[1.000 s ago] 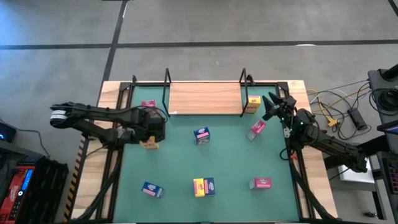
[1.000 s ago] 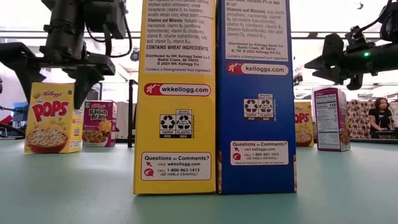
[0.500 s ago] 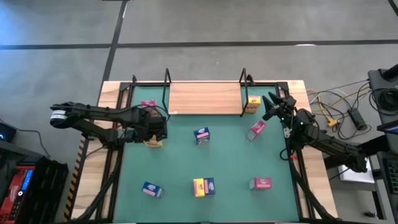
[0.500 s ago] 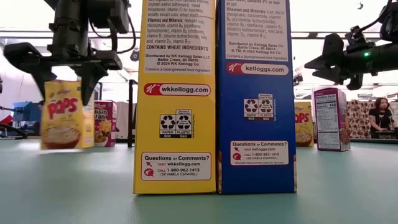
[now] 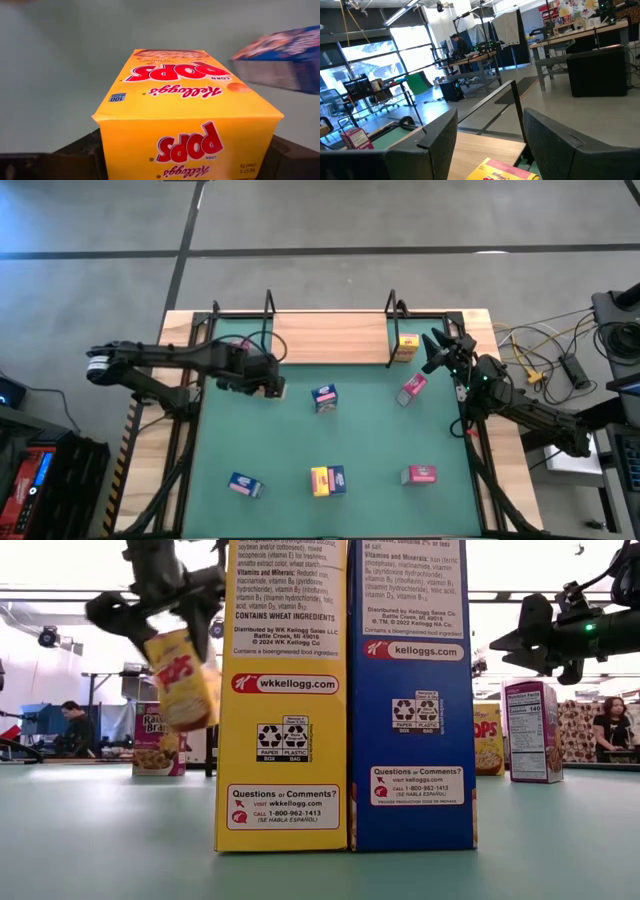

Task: Stack cereal on shelf
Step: Put the middle yellow cereal box on the shelf

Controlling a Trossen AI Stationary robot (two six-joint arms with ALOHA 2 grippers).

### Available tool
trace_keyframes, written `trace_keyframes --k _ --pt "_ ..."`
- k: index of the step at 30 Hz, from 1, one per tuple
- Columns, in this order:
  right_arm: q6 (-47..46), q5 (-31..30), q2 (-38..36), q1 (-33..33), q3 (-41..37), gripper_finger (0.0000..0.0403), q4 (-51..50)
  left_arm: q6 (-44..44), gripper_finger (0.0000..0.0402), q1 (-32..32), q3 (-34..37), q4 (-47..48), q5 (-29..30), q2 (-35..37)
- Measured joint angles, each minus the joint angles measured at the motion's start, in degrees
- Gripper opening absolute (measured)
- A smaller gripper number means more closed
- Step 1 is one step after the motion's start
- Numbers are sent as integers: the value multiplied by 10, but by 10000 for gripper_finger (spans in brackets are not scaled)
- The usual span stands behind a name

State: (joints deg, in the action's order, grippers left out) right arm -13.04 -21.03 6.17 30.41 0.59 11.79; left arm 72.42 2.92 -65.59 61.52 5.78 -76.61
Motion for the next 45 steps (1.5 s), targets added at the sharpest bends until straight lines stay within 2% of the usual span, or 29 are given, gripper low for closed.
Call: trace_keyframes --k 7,13,26,36,45 --pt "0 0 0 0 0 215 0 -127 276 2 -67 1 45 -36" --pt "0 0 0 0 0 215 0 -171 276 21 -106 4 57 -64" --pt "0 0 0 0 0 215 0 -259 276 132 -175 1 57 -129" --pt "0 0 0 0 0 215 0 -336 276 213 -282 4 56 -221" --pt "0 0 0 0 0 215 0 -349 276 284 -354 67 -38 -314"
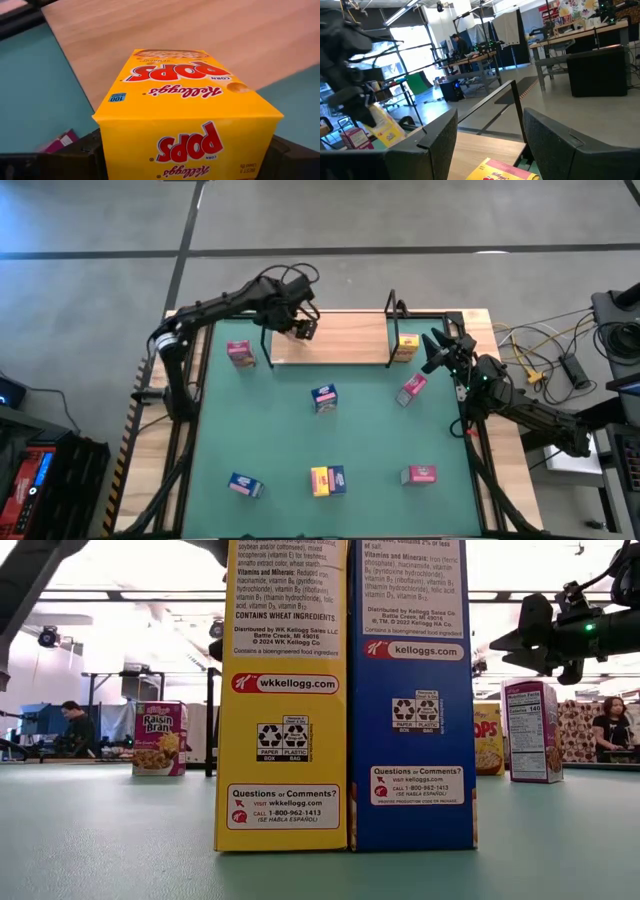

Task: Stack cereal on shelf
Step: Put the middle yellow cereal box on the shelf

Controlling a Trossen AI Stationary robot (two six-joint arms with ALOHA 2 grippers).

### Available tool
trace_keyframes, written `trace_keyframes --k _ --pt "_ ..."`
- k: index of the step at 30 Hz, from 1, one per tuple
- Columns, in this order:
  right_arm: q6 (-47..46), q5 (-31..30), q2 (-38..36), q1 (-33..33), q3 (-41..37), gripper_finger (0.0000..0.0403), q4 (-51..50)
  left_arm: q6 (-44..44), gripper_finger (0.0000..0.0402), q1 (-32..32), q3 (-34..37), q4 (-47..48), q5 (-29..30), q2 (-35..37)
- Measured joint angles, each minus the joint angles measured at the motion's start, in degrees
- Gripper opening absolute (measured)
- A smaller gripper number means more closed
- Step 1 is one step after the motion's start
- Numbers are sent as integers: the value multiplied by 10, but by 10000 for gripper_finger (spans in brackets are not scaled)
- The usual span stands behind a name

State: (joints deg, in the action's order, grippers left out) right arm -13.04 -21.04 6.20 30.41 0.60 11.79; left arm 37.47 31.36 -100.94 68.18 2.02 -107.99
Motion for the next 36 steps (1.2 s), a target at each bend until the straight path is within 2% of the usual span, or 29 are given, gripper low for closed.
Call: trace_keyframes --k 6,11,20,36 --pt "0 0 0 0 0 215 0 30 276 38 -15 15 -31 -25" --pt "0 0 0 0 0 215 0 37 276 54 -16 4 -31 -25" --pt "0 0 0 0 0 215 0 22 276 60 -16 -40 -7 -27" --pt "0 0 0 0 0 215 0 25 277 79 -14 -50 20 -27"
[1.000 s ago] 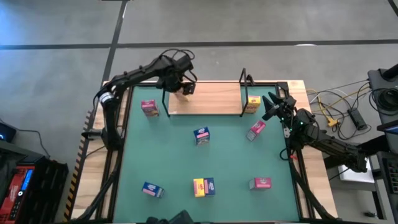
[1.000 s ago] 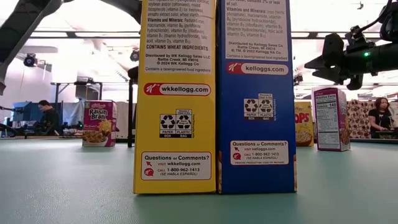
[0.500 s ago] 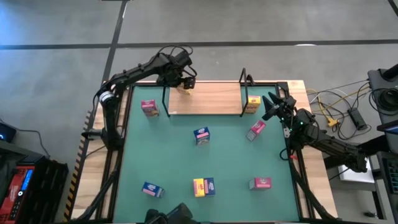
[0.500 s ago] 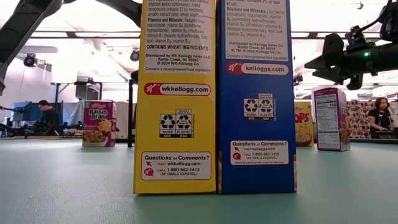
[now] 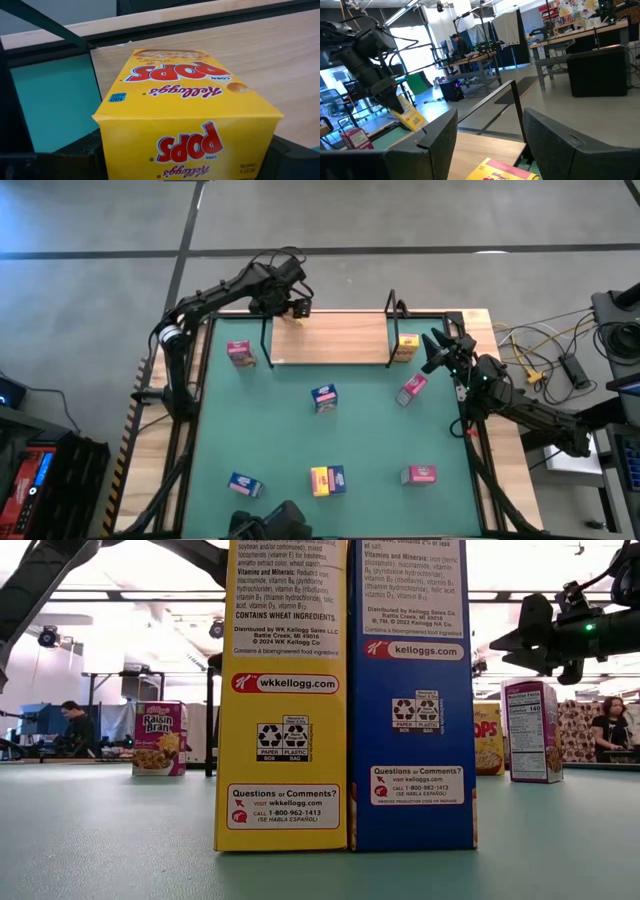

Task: Stack cereal on shelf
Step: Put the middle yellow cereal box on the shelf

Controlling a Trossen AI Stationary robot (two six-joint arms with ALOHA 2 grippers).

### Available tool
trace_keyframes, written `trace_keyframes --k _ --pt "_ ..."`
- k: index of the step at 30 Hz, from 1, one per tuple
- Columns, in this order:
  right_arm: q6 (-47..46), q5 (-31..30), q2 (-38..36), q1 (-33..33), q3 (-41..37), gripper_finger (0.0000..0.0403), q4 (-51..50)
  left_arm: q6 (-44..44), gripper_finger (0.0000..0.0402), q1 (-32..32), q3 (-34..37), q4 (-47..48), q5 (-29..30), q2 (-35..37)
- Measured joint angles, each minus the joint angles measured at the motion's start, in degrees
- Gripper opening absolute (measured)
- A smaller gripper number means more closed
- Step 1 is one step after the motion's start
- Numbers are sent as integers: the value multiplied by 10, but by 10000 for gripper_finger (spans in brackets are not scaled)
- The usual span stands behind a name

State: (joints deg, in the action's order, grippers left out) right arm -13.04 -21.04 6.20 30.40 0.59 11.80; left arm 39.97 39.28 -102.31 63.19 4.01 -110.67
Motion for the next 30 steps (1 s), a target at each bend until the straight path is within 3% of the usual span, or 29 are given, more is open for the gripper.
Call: trace_keyframes --k 22,30 --pt "0 0 0 0 0 215 0 -3 279 6 12 -6 7 -3" --pt "0 0 0 0 0 215 0 -3 311 6 12 -7 6 -3"
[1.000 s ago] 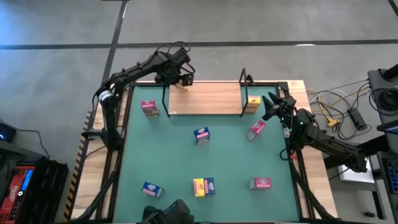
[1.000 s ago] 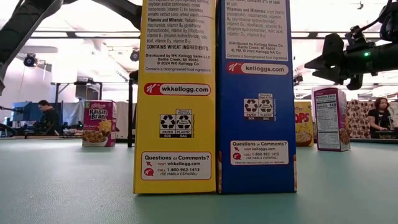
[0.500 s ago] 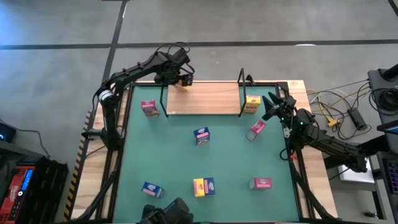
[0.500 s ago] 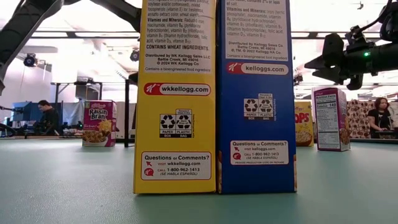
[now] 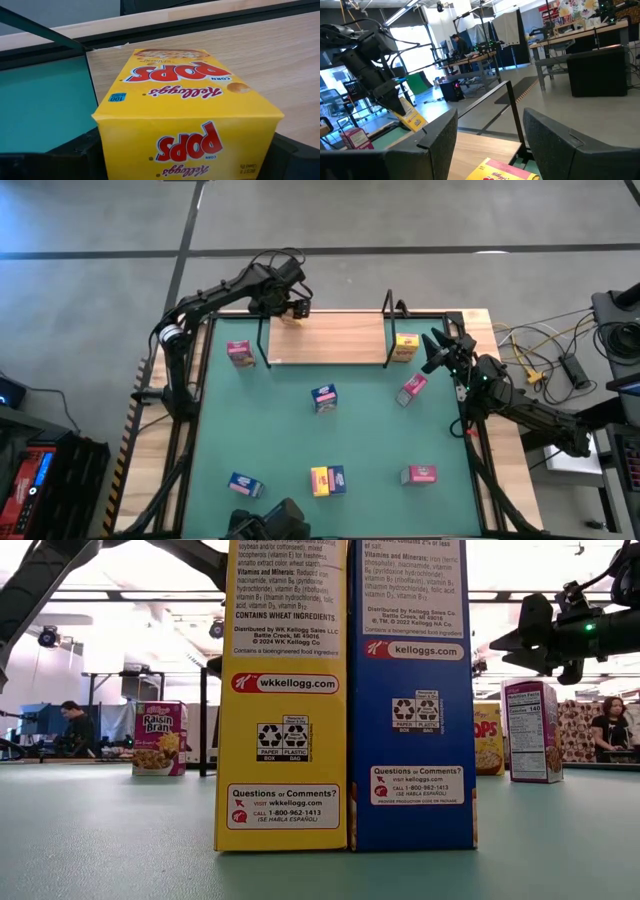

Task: Stack cereal on shelf
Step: Put the middle yellow cereal box on the shelf

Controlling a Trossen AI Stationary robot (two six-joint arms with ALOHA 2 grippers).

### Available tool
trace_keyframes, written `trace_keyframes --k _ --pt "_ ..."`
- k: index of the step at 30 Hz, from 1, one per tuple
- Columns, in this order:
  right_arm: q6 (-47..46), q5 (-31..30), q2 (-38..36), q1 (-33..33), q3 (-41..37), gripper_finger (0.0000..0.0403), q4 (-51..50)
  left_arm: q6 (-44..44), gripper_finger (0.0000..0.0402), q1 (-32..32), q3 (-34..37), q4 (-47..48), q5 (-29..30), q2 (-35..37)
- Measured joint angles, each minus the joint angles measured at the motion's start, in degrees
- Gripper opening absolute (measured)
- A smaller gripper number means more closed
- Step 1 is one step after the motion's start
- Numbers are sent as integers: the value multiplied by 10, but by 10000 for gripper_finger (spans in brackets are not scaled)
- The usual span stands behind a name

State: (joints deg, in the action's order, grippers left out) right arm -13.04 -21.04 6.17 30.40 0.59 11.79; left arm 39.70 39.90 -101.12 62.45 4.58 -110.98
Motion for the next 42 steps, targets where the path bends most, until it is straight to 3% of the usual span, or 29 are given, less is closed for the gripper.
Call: trace_keyframes --k 7,42 --pt "0 0 0 0 0 215 0 7 331 0 2 -1 0 1" --pt "0 0 0 0 0 215 0 58 331 1 5 -41 67 0"
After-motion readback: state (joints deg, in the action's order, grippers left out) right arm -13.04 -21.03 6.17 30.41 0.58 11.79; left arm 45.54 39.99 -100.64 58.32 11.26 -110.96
